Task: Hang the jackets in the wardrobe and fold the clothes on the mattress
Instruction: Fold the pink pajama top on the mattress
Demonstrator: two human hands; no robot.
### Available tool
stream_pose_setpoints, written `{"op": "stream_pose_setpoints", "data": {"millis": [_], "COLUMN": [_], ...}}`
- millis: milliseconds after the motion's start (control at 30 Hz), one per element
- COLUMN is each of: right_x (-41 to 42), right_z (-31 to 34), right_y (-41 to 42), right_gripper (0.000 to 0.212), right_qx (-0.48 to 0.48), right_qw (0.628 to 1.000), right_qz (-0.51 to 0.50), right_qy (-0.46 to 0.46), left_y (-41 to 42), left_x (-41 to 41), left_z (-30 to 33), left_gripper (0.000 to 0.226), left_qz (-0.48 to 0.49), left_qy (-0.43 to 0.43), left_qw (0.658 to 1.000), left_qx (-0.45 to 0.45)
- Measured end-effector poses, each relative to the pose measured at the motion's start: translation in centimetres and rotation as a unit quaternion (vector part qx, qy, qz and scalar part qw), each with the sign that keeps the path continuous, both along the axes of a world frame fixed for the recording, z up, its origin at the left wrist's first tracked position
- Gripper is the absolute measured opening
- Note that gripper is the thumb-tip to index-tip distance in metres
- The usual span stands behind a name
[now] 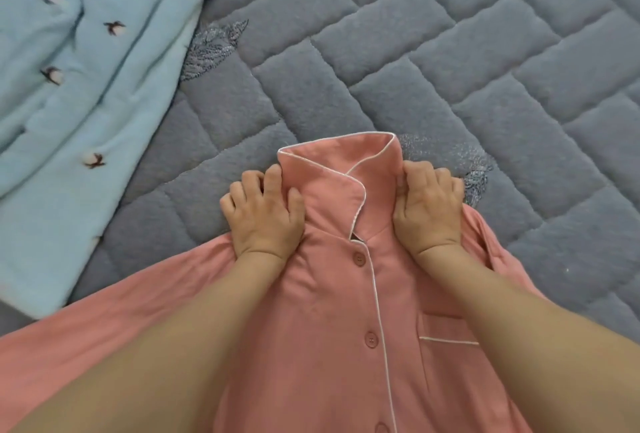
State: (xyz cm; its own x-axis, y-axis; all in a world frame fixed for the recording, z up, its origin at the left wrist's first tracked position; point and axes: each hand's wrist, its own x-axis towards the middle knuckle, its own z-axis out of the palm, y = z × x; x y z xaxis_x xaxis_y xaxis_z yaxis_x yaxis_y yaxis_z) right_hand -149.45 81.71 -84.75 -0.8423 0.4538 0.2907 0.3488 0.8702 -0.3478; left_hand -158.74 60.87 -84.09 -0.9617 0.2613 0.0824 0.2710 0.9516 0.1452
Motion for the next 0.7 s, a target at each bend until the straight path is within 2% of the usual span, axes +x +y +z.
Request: {"op": "stream_pose_setpoints", "data": {"millis": [67,133,200,267,367,433,500,533,600,633,700], "right_x": [0.0,0.2,1.2,3.4,9.7,14.5,18.8,20.8,24.5,26.0,28.5], "right_z": [0.1,1.1,2.6,4.0,4.8,5.2,6.3,7.0,8.5,9.0,10.2], "right_y": [0.0,-0.1,-0.5,-1.0,-2.4,-2.5,-1.2,-0.1,2.7,4.4,7.6], "right_gripper": [0.012,0.019,0.022,0.026,0.030,0.036,0.052,0.061,0.076,0.081,0.085], "right_qx": [-0.004,-0.028,-0.048,-0.063,-0.058,-0.085,-0.123,-0.131,-0.108,-0.106,-0.153], "right_qw": [1.000,0.999,0.996,0.992,0.992,0.991,0.984,0.981,0.976,0.971,0.957], "right_qz": [0.003,0.006,0.012,0.016,0.083,0.104,0.086,0.069,0.022,-0.012,-0.104], "right_qy": [0.009,0.030,0.068,0.104,0.073,-0.018,-0.093,-0.122,-0.187,-0.214,-0.222], "left_y": [-0.1,-0.3,-0.9,-1.9,-5.5,-7.6,-7.9,-7.1,-3.7,-1.6,3.0], "left_x": [-0.2,-0.5,-0.3,1.2,6.3,10.0,12.2,13.0,14.7,15.7,17.9], "left_z": [0.4,1.9,4.0,5.9,6.8,6.1,6.0,6.8,8.9,10.1,11.8], "left_gripper": [0.042,0.041,0.036,0.027,0.015,0.021,0.028,0.031,0.033,0.034,0.039], "left_qz": [-0.016,-0.032,-0.034,-0.053,-0.151,-0.202,-0.165,-0.144,-0.163,-0.197,-0.295], "left_qy": [-0.009,-0.049,-0.092,-0.079,-0.026,-0.054,-0.090,-0.088,-0.047,-0.037,-0.078], "left_qw": [0.999,0.996,0.983,0.969,0.975,0.978,0.978,0.980,0.984,0.979,0.952], "left_qx": [0.029,0.067,0.157,0.226,0.162,0.015,-0.090,-0.101,-0.054,-0.023,-0.005]}}
